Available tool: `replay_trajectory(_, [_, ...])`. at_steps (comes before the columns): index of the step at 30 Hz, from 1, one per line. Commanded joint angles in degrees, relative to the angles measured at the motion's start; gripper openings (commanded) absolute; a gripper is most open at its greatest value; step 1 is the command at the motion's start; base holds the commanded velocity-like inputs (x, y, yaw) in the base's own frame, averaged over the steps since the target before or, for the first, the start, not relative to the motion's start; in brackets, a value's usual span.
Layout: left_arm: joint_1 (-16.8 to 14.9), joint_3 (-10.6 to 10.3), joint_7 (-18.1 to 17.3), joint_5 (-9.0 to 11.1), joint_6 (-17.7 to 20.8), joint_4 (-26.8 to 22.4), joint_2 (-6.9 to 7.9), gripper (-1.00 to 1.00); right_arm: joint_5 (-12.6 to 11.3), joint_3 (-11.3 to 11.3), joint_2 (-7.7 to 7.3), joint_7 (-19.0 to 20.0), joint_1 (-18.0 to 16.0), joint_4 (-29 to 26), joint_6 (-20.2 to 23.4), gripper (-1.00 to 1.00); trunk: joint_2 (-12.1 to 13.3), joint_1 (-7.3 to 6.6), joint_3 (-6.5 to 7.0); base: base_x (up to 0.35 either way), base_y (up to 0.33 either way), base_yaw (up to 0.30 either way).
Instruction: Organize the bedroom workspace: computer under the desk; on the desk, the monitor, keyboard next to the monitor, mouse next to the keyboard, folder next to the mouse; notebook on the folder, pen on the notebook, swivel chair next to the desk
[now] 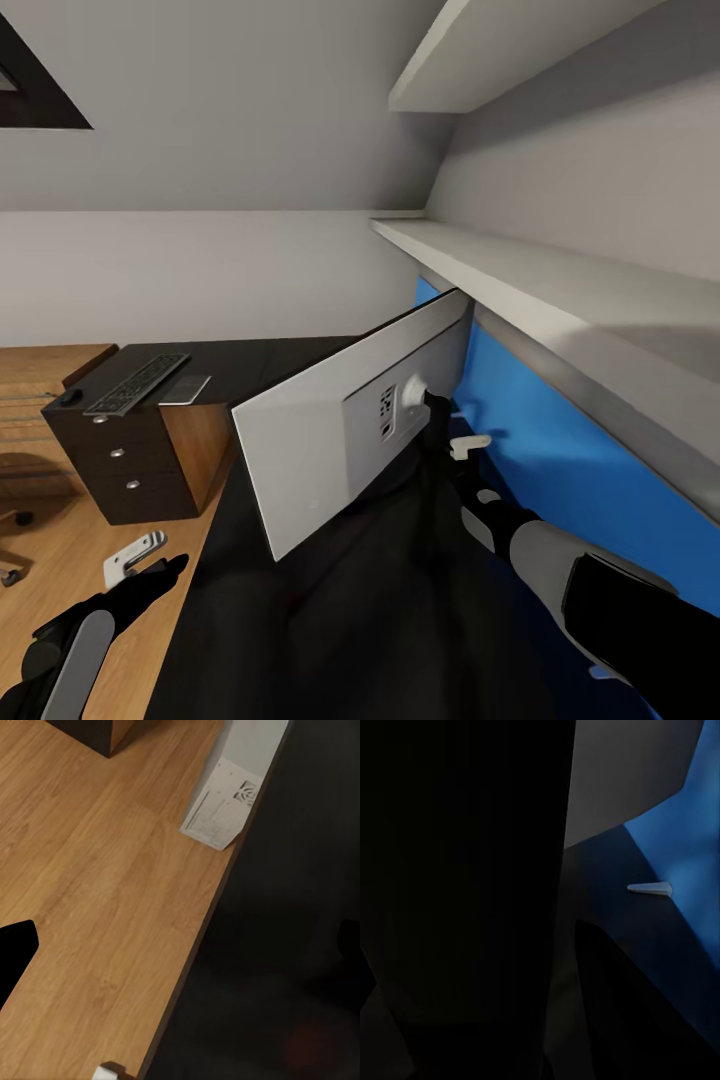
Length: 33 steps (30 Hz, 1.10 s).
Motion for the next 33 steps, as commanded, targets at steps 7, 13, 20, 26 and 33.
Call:
replay_trajectory(7, [0.0,0.0,0.5,0.6,0.2,-0.1,0.03,1.0,-2.1,2.0,-0.03,-0.3,0.0,0.2,-0.2,-1.0,0.0,0.01,-0.06,0.005,-0.001,0.0])
replay_trajectory(13, [0.0,0.0,0.5,0.6,0.2,-0.1,0.03,1.0,-2.1,2.0,-0.03,-0.3,-0.1,0.2,-0.3,-1.0,0.0,0.01,-0.06,0.0,0.0,0.0])
replay_trajectory(20, [0.0,0.0,0.5,0.6,0.2,-0.1,0.03,1.0,-2.1,2.1,0.05,-0.3,0.0,0.2,-0.3,-1.0,0.0,0.01,-0.06,0.0,0.0,0.0])
replay_trajectory(26, [0.0,0.0,0.5,0.6,0.2,-0.1,0.02,1.0,-2.0,2.0,-0.02,-0.3,0.0,0.2,-0.4,-1.0,0.0,0.01,-0.06,0.0,0.0,0.0])
replay_trajectory(33, [0.0,0.0,0.5,0.6,0.2,-0.1,-0.05,1.0,-2.0,2.0,-0.03,-0.2,0.5,0.2,-0.4,1.0,0.0,0.01,-0.06,0.0,0.0,0.0])
